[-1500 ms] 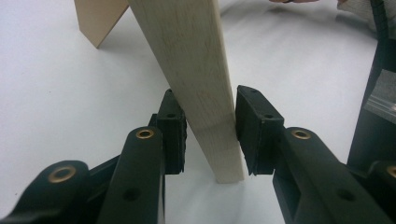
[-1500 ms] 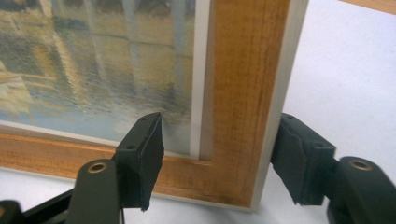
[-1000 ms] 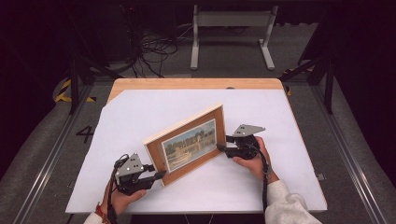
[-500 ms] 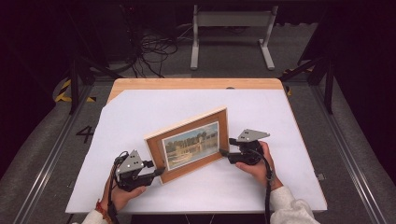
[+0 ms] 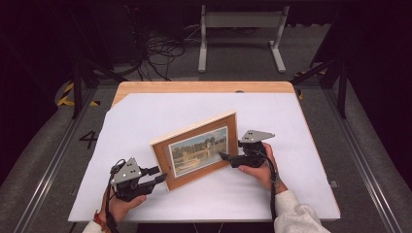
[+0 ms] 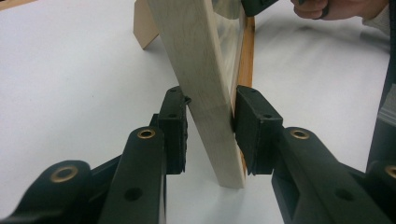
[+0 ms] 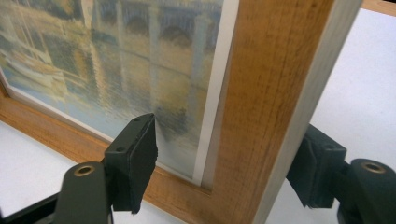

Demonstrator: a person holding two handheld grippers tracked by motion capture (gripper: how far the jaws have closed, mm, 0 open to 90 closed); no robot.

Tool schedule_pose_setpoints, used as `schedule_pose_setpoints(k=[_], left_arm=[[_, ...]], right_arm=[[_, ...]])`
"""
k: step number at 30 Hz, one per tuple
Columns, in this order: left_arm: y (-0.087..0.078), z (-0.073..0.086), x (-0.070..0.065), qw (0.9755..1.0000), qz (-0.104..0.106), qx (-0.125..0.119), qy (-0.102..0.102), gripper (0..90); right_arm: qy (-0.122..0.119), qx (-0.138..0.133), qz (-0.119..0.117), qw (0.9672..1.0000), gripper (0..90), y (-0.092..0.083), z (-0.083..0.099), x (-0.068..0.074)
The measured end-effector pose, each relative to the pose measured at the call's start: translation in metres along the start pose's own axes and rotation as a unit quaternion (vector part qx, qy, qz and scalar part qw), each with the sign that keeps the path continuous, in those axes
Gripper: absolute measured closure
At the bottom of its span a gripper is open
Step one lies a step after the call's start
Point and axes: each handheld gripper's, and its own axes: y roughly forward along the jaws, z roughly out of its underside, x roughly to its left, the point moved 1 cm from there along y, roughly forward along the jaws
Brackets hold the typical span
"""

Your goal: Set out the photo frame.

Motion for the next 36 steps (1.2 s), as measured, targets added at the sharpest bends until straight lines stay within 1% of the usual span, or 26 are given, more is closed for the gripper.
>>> schedule_pose_setpoints(k=[3, 4, 5, 6, 7, 8, 9, 11, 12, 15, 17, 18, 19, 23, 24, 25, 26, 29, 31, 32, 34, 36], left_arm=[[0.002, 0.0, 0.003, 0.9999, -0.005, -0.005, -0.013, 66.9], [0.002, -0.001, 0.003, 0.9999, -0.006, -0.002, -0.013, 66.9], [0.004, -0.001, 0.004, 0.9998, -0.011, -0.005, -0.017, 66.9], [0.005, -0.002, 0.005, 0.9997, -0.01, -0.006, -0.023, 67.2], [0.005, -0.002, 0.005, 0.9997, -0.01, -0.006, -0.023, 67.5], [0.006, -0.003, 0.008, 0.9997, -0.012, -0.007, -0.022, 67.5], [0.008, -0.003, 0.009, 0.9995, -0.011, -0.009, -0.027, 67.7], [0.011, -0.004, 0.012, 0.9994, -0.011, -0.011, -0.031, 68.0], [0.012, -0.005, 0.014, 0.9994, -0.013, -0.011, -0.03, 68.2], [0.015, -0.006, 0.016, 0.9992, -0.013, -0.012, -0.036, 68.3], [0.016, -0.006, 0.017, 0.9992, -0.009, -0.008, -0.037, 68.2], [0.017, -0.007, 0.018, 0.9993, -0.01, -0.01, -0.033, 68.0], [0.018, -0.007, 0.018, 0.9992, -0.011, -0.009, -0.036, 67.8], [0.021, -0.009, 0.02, 0.9993, -0.013, -0.008, -0.035, 66.6], [0.023, -0.01, 0.02, 0.9992, -0.01, -0.007, -0.039, 66.4], [0.023, -0.01, 0.021, 0.9993, -0.012, -0.005, -0.035, 66.4], [0.026, -0.011, 0.022, 0.9993, -0.012, -0.006, -0.036, 65.9], [0.028, -0.013, 0.023, 0.9992, -0.01, -0.006, -0.038, 65.5], [0.031, -0.014, 0.023, 0.9991, -0.008, -0.004, -0.041, 64.8], [0.033, -0.014, 0.024, 0.9992, -0.006, -0.005, -0.038, 64.7], [0.035, -0.015, 0.025, 0.9993, -0.004, -0.003, -0.037, 64.1], [0.037, -0.016, 0.025, 0.9991, -0.004, -0.004, -0.041, 63.7]], right_arm=[[0.003, 0.0, -0.002, 1.0, 38.2, -0.003, 0.001, -0.002], [0.003, 0.001, -0.002, 1.0, 39.6, -0.005, 0.002, -0.003], [0.002, 0.003, -0.001, 1.0, 40.7, -0.006, 0.002, -0.002], [0.0, 0.007, 0.002, 1.0, 41.6, -0.008, 0.002, -0.002], [0.0, 0.007, 0.002, 1.0, 41.6, -0.008, 0.002, -0.002], [-0.004, 0.01, 0.005, 0.9999, 42.5, -0.009, 0.002, -0.001], [-0.007, 0.013, 0.007, 0.9999, 44.3, -0.012, 0.004, 0.0], [-0.004, 0.012, 0.006, 0.9999, 46.6, -0.015, 0.006, -0.001], [-0.002, 0.013, 0.007, 0.9999, 47.1, -0.017, 0.007, -0.002], [0.003, 0.015, 0.012, 0.9998, 47.2, -0.018, 0.007, -0.001], [0.005, 0.015, 0.017, 0.9997, 47.1, -0.019, 0.008, 0.0], [0.006, 0.016, 0.018, 0.9997, 47.1, -0.019, 0.008, 0.0], [0.006, 0.016, 0.02, 0.9997, 47.1, -0.019, 0.008, 0.001], [0.004, 0.019, 0.027, 0.9995, 47.1, -0.021, 0.009, 0.002], [0.002, 0.021, 0.034, 0.9992, 47.2, -0.022, 0.01, 0.004], [0.002, 0.021, 0.034, 0.9992, 47.2, -0.022, 0.01, 0.004], [0.0, 0.024, 0.039, 0.9989, 47.4, -0.023, 0.01, 0.005], [0.002, 0.025, 0.044, 0.9987, 47.9, -0.025, 0.012, 0.005], [-0.001, 0.027, 0.048, 0.9985, 48.7, -0.028, 0.013, 0.006], [0.0, 0.026, 0.048, 0.9985, 48.9, -0.029, 0.014, 0.007], [-0.01, 0.031, 0.057, 0.9979, 48.8, -0.031, 0.015, 0.008], [-0.011, 0.033, 0.06, 0.9976, 48.8, -0.031, 0.017, 0.009]])
